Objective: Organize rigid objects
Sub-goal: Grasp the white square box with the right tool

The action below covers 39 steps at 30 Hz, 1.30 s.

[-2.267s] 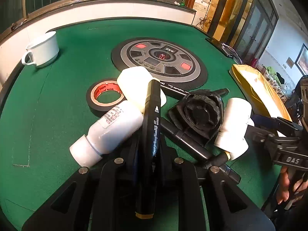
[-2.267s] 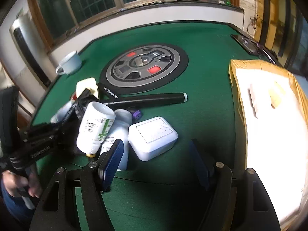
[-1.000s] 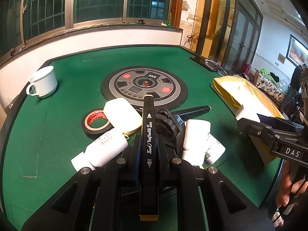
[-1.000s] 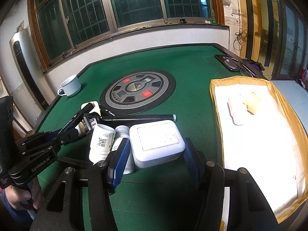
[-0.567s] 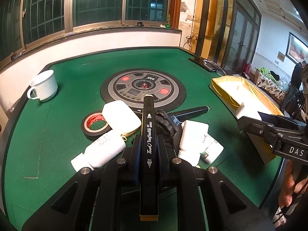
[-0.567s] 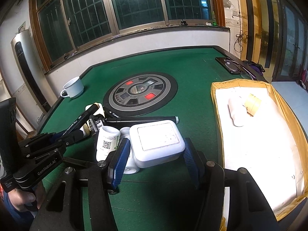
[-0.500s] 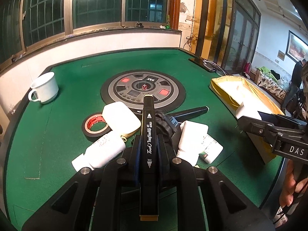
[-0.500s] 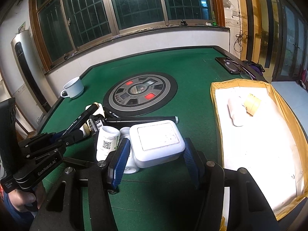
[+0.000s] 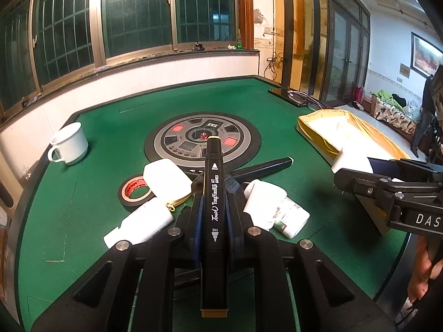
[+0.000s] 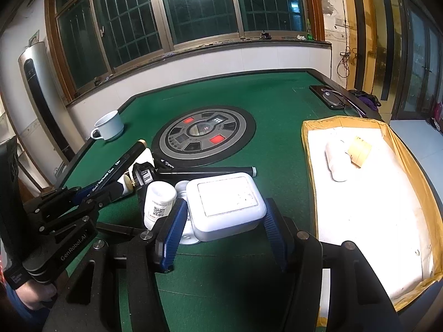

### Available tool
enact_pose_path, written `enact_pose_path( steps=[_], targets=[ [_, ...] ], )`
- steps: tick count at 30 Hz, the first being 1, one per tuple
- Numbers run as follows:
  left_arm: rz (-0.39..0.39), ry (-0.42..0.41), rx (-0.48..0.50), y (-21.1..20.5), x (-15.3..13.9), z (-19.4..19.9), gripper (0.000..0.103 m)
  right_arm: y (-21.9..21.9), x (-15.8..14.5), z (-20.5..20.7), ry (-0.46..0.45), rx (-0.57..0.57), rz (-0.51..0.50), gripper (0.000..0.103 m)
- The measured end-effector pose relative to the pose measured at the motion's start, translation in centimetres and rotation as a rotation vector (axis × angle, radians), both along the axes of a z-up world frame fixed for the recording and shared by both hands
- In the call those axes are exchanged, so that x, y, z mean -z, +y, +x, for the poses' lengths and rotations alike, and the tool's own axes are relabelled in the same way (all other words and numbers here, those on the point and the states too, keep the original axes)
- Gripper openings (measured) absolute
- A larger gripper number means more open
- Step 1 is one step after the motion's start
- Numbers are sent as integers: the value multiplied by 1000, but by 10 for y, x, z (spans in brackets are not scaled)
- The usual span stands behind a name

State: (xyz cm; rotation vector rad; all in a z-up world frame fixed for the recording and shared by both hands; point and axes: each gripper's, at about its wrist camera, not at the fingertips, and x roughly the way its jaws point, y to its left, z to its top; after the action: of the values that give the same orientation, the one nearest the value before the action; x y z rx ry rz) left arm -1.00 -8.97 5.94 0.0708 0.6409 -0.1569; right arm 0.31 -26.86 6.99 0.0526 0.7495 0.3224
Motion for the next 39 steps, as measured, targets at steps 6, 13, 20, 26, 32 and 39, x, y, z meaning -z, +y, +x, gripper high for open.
enact_pose_path(
  steps=[6,13,20,26,32,39],
  targets=[
    [37,-23,1,-9,-1,-3,12,3,-3,-3,-9,-6,-5,51],
    [55,-31,-15,-11,-1,-4,12,12,-4,-5,-11,-27,-22,51],
    [65,-33,-39,-5,1,-2,12,25,-1,-6,-6,-47,-44,51],
    [63,-28,-55,-2,2,0,12,37,-1,-6,-6,-68,-59,51],
    [49,-33,-61,2,0,-1,12,46,-2,-6,-10,-82,-71,51],
    [42,-48,-51,0,-4,-4,12,36,-9,-5,-24,-57,-55,51]
  ],
)
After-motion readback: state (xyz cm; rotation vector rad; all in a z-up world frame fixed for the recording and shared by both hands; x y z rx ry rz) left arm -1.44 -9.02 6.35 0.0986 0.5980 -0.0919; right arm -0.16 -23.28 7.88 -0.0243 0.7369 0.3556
